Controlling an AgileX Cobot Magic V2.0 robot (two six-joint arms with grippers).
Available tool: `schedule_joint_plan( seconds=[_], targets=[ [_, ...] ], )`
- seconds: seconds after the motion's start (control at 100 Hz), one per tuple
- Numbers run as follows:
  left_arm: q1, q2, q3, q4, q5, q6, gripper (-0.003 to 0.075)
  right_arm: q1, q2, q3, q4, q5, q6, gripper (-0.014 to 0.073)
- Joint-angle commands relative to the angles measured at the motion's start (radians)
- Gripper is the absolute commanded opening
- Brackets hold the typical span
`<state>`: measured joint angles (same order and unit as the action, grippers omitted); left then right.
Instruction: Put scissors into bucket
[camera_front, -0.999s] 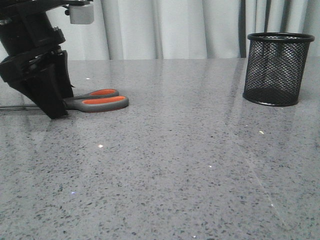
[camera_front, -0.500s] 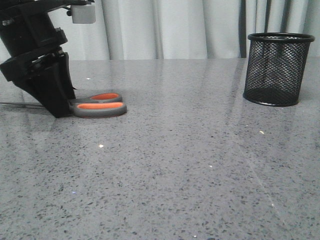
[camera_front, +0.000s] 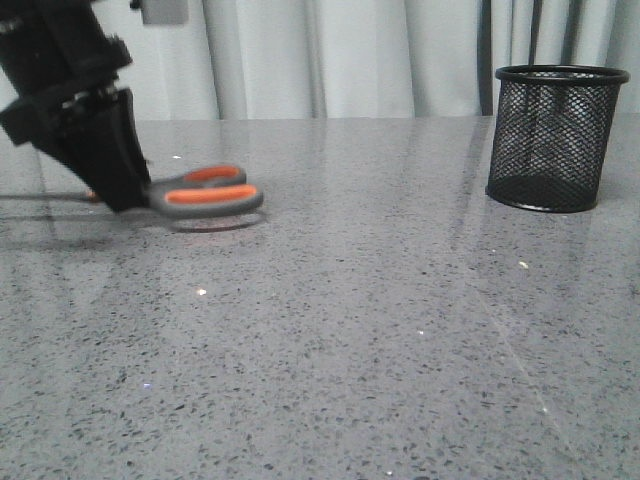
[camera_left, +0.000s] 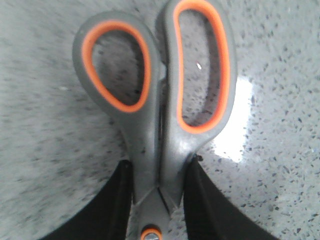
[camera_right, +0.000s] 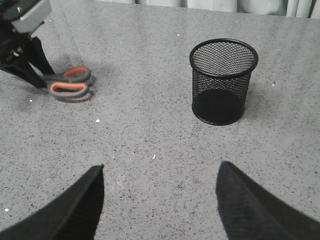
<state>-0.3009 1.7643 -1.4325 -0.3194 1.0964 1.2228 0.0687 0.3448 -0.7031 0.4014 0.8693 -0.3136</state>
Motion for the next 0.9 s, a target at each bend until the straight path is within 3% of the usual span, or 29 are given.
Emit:
schedule_joint_plan(
  seconds=[0.0,0.21,0.46,0.58,0.75,0.889],
  targets=[
    [-0.002,-0.099,-0.026,-0.029,-0.052,-0.032,-0.0008,0.001,0.017,-0.02,0.044,-0.063,-0.007,0.0435],
    [-0.011,-0.221,-0.026,-0.126,-0.122,-0.032,-0.0008,0.001,0.017,-0.02,0.244,-0.076,-0.023,0.0435],
    [-0.145,-0.396,-0.026,-0.129,-0.203,-0.03,-0.0008,0.001,0.031,-0.02,0.713,-0.101,-0.331,0.0437],
    [-0.231,-0.462,-0.026,-0.127,-0.198,-0.03,-0.0008,0.001,0.053,-0.024,0.762,-0.117,-0.411,0.047],
    [-0.366,-0.522,-0.026,-0.074,-0.224,-0.026,-0.0008,0.001,0.096,-0.076,0.762,-0.118,-0.45,0.0551],
    [-0.466,-0.533,-0.026,-0.063,-0.261,-0.026,-0.0008,0.001,0.15,-0.143,0.761,-0.113,-0.467,0.0565]
  ],
)
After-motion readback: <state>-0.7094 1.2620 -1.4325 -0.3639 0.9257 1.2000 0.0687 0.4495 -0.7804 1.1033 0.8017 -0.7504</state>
